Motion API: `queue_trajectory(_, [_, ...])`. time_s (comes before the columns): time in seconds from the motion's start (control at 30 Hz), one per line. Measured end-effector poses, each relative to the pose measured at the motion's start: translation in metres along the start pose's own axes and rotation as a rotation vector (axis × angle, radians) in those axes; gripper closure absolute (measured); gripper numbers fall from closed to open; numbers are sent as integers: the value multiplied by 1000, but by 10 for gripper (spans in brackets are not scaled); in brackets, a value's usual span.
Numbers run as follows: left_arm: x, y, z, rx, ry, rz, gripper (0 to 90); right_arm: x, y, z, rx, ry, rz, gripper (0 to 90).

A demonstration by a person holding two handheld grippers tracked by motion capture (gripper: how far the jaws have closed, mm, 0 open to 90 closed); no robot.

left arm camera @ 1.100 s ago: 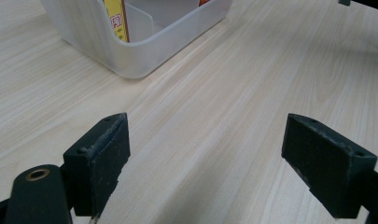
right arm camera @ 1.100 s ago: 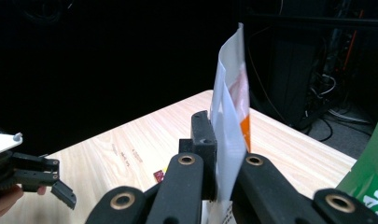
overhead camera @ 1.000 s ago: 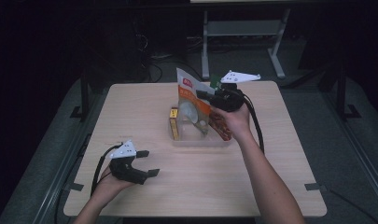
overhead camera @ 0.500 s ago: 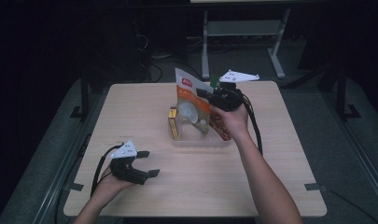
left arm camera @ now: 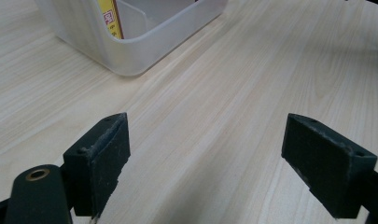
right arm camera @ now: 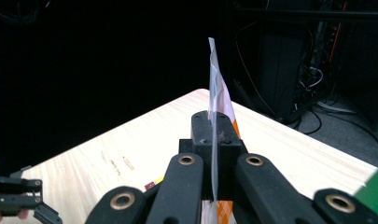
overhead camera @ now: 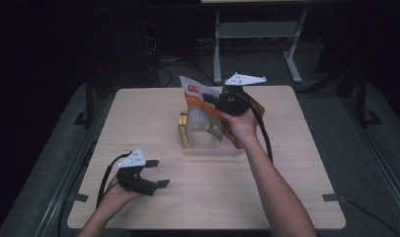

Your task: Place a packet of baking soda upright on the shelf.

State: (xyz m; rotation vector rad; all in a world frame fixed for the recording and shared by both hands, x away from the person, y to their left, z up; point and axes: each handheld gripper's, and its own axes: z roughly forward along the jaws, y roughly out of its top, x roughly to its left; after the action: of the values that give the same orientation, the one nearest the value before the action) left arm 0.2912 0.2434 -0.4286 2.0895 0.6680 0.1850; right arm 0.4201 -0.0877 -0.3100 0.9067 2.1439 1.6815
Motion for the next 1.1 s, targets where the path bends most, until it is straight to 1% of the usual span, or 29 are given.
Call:
queue_trajectory(0.03, [0, 0, 0, 1, 0, 1, 148, 2, 3, 2, 6, -1, 7, 900])
queue_trajectory(0.1, [0, 0, 0, 4, -1, 7, 148, 2, 4, 4, 7, 0, 6, 900])
queue_trajectory(0.2, [0, 0, 0, 12, -1, 13, 148, 5, 5, 9, 16, 12, 13, 900])
queue_trajectory(0.27, [0, 1, 0, 14, -4, 15, 148, 7, 6, 12, 23, 5, 3, 900])
queue_trajectory(0.37, [-1, 1, 1, 9, -4, 15, 148, 8, 8, 17, 26, 1, 21, 900])
queue_trajectory(0.53, [-1, 0, 2, 18, -6, 15, 148, 11, 11, 20, 27, -2, 15, 900])
queue_trajectory(0.57, [-1, 0, 2, 21, -7, 15, 148, 12, 10, 21, 32, -8, 12, 900])
queue_trajectory(0.63, [-1, 0, 3, 23, -7, 18, 148, 9, 8, 24, 39, -9, 21, 900])
queue_trajectory(0.67, [-2, 0, 3, 24, -8, 22, 148, 9, 7, 25, 40, -10, 39, 900])
queue_trajectory(0.73, [-3, 1, 3, 25, -10, 20, 148, 9, 6, 28, 43, -20, 32, 900])
queue_trajectory(0.8, [-3, 0, 4, 28, -13, 23, 148, 8, 3, 31, 48, -33, 36, 900])
queue_trajectory(0.83, [-3, 1, 4, 30, -12, 29, 148, 7, 1, 32, 47, -32, 37, 900])
queue_trajectory(0.9, [-3, 0, 5, 34, -18, 22, 148, 5, -2, 32, 39, -36, 47, 900])
queue_trajectory(0.97, [-3, 0, 6, 39, -19, 32, 148, 5, -5, 32, 32, -35, 57, 900])
queue_trajectory(1.0, [-4, 0, 7, 37, -22, 24, 148, 5, -5, 32, 32, -35, 57, 900])
queue_trajectory(1.1, [-5, 0, 8, 44, -25, 32, 148, 6, -8, 32, 34, -45, 44, 900])
